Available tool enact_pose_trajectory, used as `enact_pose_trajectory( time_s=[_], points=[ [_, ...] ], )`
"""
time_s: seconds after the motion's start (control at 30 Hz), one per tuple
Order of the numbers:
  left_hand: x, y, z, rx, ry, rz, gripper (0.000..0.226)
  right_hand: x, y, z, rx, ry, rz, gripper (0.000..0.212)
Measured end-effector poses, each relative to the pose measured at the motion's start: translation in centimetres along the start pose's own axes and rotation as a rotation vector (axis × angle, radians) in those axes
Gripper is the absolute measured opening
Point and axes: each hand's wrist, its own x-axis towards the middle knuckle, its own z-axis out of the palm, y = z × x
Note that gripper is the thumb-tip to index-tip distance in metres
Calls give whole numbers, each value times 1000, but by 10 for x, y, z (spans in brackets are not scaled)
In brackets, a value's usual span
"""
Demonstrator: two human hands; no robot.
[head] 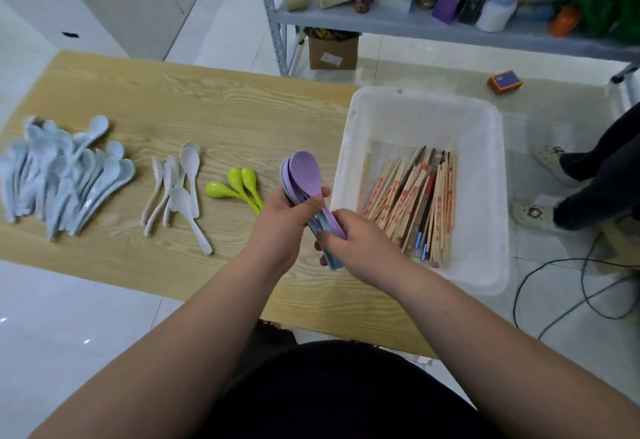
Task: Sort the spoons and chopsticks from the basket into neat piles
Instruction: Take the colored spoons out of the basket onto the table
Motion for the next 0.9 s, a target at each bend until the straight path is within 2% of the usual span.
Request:
enact_pose_trajectory(
  time_s=[0.17,0.3,0.33,0.4,0.47,0.57,0.67,0.77,0.9],
  points=[
    [19,5,-64,-56,19,-69,23,37,-31,55,-129,-55,-8,8],
    [39,3,-125,11,-25,-135,21,76,-35,109,-81,15,58,19],
    [45,-1,-141,40,-27,-163,25,87,-32,121,-98,53,78,18],
    [57,-9,-170,127,12,-225,48,111,-21,138,-143,160,123,10],
    [69,-17,-195,303,59,-231,68,134,-9,145,-197,280,164,10],
    [95,-25,-219,631,15,-138,63,165,8,143,-274,429,201,17],
    [124,-32,-226,842,-63,-22,69,189,21,135,-385,521,248,19],
    [144,-37,-224,992,-121,56,70,203,29,132,-514,515,284,26],
    [164,-41,-220,1061,-202,192,70,214,35,140,-570,495,257,27]
  ],
)
